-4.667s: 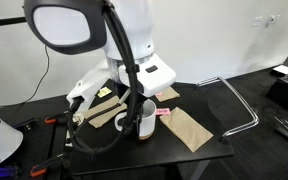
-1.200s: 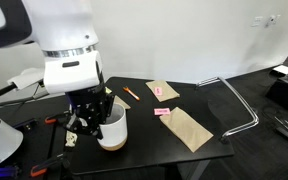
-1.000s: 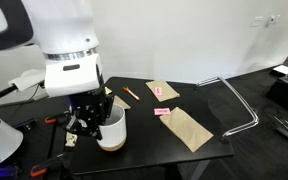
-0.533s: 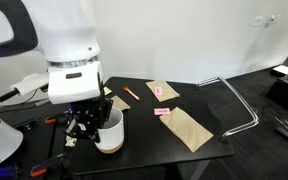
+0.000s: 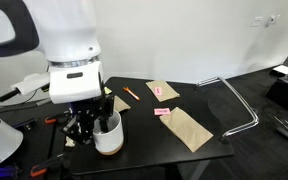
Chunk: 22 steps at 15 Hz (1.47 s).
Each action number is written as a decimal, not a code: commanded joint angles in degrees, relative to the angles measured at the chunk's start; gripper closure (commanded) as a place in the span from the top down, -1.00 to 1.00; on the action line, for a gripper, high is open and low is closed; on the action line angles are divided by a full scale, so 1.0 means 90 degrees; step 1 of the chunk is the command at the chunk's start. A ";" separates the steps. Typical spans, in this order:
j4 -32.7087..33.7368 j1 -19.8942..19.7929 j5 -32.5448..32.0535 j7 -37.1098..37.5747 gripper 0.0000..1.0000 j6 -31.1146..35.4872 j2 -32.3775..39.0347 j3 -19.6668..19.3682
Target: Move the mug
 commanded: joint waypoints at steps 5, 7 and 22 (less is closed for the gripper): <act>0.0034 0.0015 -0.0014 0.0025 1.00 -0.0435 -0.0518 0.0158; 0.0017 0.0009 -0.0023 0.0019 1.00 -0.0713 -0.0751 0.0221; 0.0945 0.0801 0.0900 -0.1846 1.00 -0.0757 -0.1309 0.0078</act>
